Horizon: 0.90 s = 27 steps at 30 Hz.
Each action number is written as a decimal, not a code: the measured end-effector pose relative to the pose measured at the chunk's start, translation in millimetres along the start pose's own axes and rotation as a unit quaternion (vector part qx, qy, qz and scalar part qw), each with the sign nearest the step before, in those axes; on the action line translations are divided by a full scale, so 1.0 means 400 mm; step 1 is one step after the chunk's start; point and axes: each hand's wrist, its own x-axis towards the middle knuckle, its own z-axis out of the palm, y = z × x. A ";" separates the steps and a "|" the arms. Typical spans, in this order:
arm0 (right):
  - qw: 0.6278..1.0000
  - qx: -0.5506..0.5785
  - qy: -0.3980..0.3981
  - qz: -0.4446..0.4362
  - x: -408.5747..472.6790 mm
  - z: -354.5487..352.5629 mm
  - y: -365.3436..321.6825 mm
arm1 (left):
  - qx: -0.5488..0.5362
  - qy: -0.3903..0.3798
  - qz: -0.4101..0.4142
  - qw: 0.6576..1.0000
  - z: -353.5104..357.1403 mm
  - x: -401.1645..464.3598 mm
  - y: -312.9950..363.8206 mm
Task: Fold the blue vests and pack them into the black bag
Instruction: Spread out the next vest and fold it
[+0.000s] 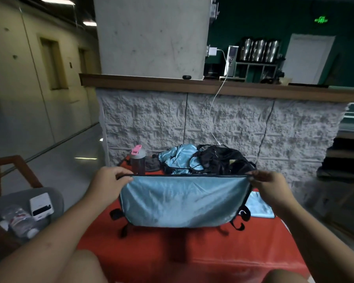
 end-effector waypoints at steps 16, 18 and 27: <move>0.992 -0.097 -0.068 0.053 -0.007 0.003 -0.008 | 0.026 -0.100 -0.048 0.994 -0.003 0.023 -0.026; 0.991 -0.079 -0.082 0.069 -0.017 0.011 0.014 | 0.031 -0.120 -0.051 0.991 0.015 0.004 -0.042; 0.976 -0.120 -0.099 0.149 0.012 0.084 0.247 | 0.013 -0.172 -0.100 0.980 0.173 -0.019 -0.175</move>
